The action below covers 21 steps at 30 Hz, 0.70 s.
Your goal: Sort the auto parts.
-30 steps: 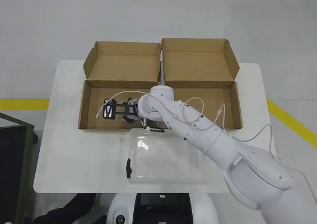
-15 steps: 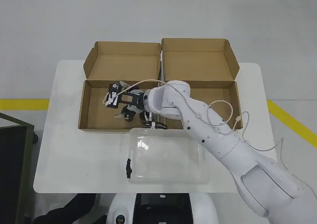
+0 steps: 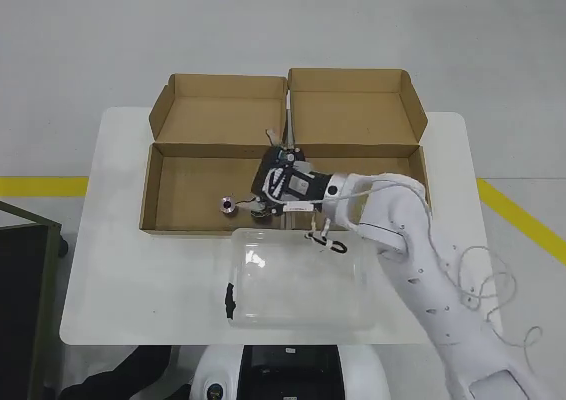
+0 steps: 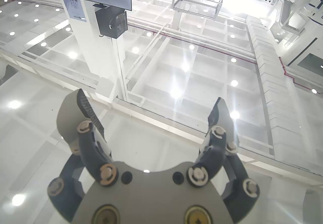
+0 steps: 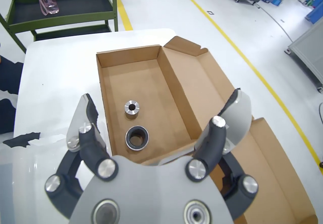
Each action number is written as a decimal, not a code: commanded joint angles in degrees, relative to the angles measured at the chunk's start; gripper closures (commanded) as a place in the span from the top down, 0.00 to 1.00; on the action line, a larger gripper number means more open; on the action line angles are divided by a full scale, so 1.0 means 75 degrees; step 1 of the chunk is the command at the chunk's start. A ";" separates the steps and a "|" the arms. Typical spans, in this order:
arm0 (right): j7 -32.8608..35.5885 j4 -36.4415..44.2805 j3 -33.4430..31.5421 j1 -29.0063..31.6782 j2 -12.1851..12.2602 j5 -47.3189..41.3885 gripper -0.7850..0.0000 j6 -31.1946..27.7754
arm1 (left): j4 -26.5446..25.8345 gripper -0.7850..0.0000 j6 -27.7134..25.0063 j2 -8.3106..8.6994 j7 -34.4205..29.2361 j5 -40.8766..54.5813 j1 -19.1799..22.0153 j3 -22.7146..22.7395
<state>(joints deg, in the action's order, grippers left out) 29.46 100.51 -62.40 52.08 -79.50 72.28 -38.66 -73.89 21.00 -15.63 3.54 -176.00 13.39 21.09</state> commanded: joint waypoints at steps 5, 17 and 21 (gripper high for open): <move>-0.0333 0.0933 -0.1292 0.1233 0.0277 0.0374 1.00 -0.0021 | 0.0000 1.00 0.0000 0.0000 0.0000 0.0000 0.0000 0.0000; -0.1724 0.1770 -0.3470 0.3261 0.0661 0.1231 1.00 -0.0040 | 0.0000 1.00 0.0000 0.0000 0.0000 0.0000 0.0000 0.0000; -0.2495 0.1834 -0.4084 0.3918 0.0733 0.1279 1.00 0.0114 | 0.0000 1.00 0.0000 0.0000 0.0000 0.0000 0.0000 0.0000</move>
<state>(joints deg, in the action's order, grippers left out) 12.06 114.31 -92.08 80.28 -74.08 82.13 -38.06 -73.89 21.00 -15.63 3.54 -176.00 13.39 21.09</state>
